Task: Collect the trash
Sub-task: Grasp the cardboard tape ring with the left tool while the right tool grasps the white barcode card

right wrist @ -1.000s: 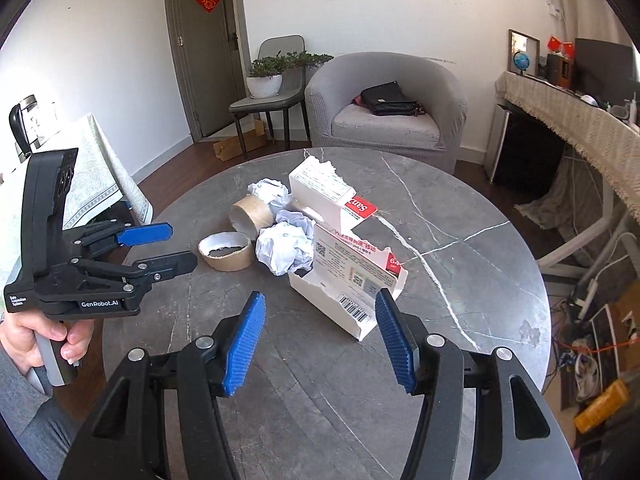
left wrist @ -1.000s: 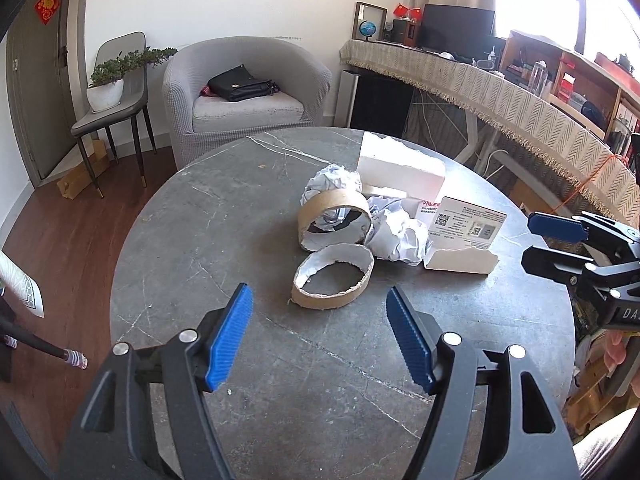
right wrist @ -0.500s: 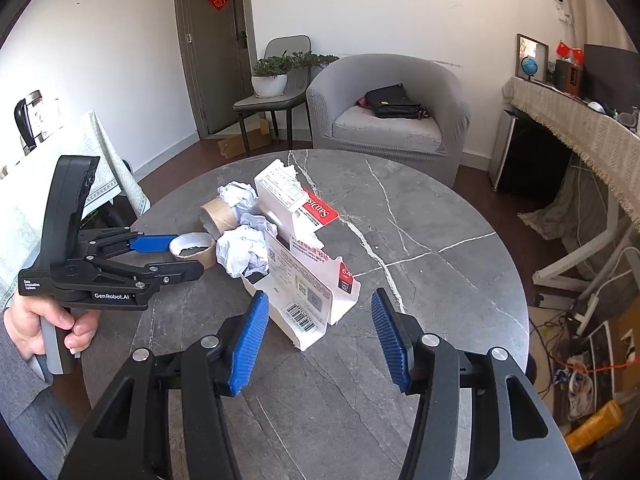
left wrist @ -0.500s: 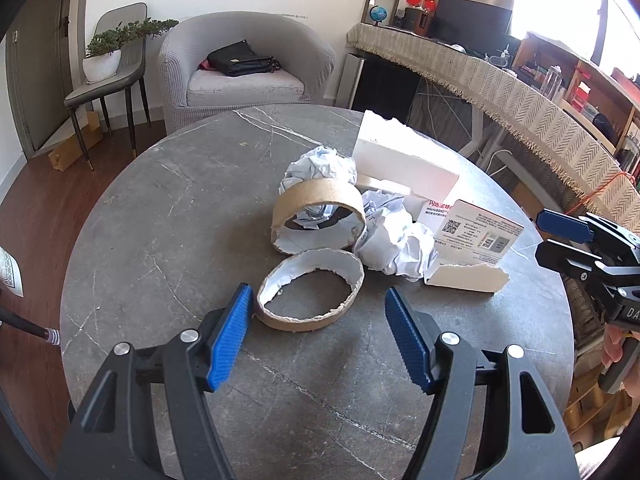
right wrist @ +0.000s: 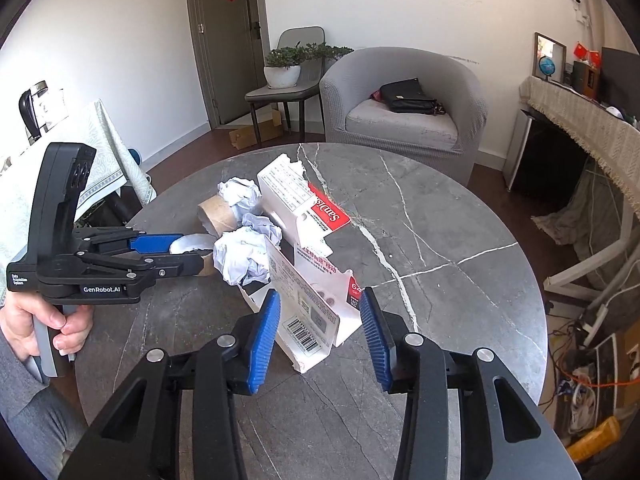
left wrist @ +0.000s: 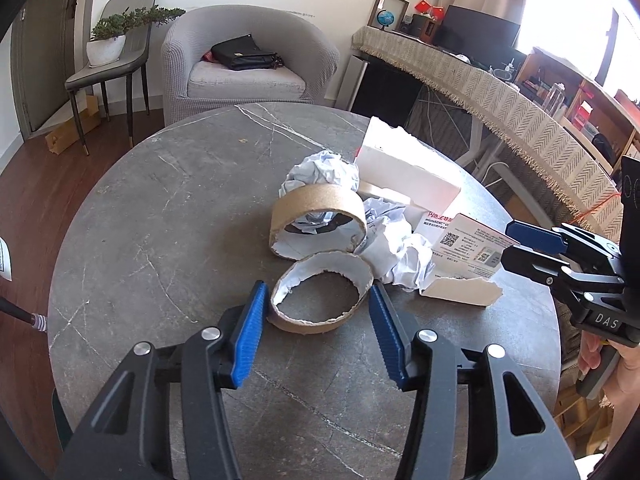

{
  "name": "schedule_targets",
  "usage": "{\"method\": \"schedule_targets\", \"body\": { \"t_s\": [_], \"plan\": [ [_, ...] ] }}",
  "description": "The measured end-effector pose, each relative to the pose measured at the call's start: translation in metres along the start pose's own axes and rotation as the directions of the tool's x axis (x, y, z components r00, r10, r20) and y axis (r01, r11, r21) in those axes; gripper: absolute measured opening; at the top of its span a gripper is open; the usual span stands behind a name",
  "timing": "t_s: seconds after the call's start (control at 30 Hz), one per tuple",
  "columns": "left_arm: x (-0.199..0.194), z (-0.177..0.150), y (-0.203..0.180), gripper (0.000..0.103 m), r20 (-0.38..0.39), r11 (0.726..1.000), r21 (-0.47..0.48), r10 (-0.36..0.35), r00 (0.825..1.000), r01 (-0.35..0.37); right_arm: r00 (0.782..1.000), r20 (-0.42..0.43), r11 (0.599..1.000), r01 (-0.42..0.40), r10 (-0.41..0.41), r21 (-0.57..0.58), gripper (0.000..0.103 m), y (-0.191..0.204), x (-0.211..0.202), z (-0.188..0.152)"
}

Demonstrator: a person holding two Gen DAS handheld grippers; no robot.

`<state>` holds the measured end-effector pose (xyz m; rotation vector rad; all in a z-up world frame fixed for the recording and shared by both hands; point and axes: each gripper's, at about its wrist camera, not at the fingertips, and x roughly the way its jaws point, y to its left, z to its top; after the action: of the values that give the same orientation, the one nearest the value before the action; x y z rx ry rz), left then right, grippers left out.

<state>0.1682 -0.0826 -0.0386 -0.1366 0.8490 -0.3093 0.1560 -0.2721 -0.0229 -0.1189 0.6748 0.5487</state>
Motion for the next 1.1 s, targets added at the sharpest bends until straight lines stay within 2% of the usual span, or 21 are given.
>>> {"method": "schedule_targets", "body": {
  "t_s": [0.13,0.23,0.33,0.5,0.73,0.77,0.8,0.9,0.97,1.1],
  "plan": [
    [-0.003,-0.001,0.001,0.050,-0.002,1.000,-0.004,-0.009,1.000,0.009,1.000,-0.007,1.000,-0.003,0.003,-0.018,0.041,0.006,0.004,0.002],
    [-0.006,-0.002,0.003,0.046,0.001,1.000,-0.015,-0.019,1.000,0.019,1.000,-0.016,1.000,0.002,-0.003,-0.028,0.037,0.008,0.008,0.004],
    [-0.009,-0.004,0.004,0.046,0.002,1.000,-0.010,-0.017,1.000,0.017,1.000,-0.018,0.999,0.005,-0.006,-0.041,0.034,0.012,0.010,0.004],
    [-0.017,-0.007,0.006,0.045,0.009,1.000,-0.004,-0.017,1.000,0.017,0.999,-0.037,0.999,-0.019,0.017,-0.049,0.022,0.017,0.015,0.003],
    [-0.026,-0.013,0.009,0.045,0.003,0.999,0.008,-0.032,0.999,0.032,0.997,-0.078,0.996,-0.031,0.024,-0.087,0.021,0.030,0.025,0.001],
    [-0.027,-0.013,0.010,0.045,0.002,0.999,0.010,-0.031,1.000,0.031,0.996,-0.083,0.995,-0.028,0.020,-0.095,0.019,0.032,0.025,0.000],
    [-0.029,-0.014,0.010,0.045,0.003,0.999,0.010,-0.032,0.999,0.032,0.997,-0.082,0.994,-0.023,0.015,-0.103,0.011,0.033,0.025,0.000],
    [-0.034,-0.012,0.013,0.045,0.012,0.999,0.003,-0.039,0.999,0.039,0.997,-0.074,0.995,-0.025,0.018,-0.100,0.004,0.034,0.019,0.001],
    [-0.038,-0.011,0.015,0.045,0.019,0.999,-0.006,-0.043,0.999,0.043,0.997,-0.075,0.994,-0.014,0.006,-0.106,0.001,0.036,0.016,0.002],
    [-0.046,-0.012,0.018,0.045,0.032,0.999,-0.016,-0.043,0.999,0.043,0.998,-0.061,0.995,0.000,-0.006,-0.103,0.001,0.040,0.005,0.005]
  ]
}}
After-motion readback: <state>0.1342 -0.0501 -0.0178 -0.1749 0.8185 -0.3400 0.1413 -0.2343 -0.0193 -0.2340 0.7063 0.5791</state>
